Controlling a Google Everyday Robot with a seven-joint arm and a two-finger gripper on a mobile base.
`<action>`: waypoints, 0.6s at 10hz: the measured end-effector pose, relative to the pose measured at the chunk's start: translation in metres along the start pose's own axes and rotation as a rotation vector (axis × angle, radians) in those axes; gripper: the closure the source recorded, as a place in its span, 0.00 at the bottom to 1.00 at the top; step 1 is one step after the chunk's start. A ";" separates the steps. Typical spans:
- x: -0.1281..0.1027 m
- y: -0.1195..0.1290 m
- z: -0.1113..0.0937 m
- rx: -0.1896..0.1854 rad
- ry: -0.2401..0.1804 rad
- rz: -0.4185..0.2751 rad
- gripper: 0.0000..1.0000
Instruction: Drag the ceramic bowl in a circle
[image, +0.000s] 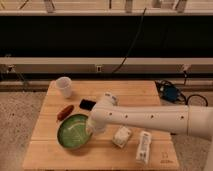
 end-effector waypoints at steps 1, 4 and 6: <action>0.001 -0.001 0.000 0.001 0.003 0.006 0.98; 0.003 -0.003 0.002 -0.002 0.006 0.020 0.98; 0.003 -0.004 0.002 -0.005 0.007 0.021 0.98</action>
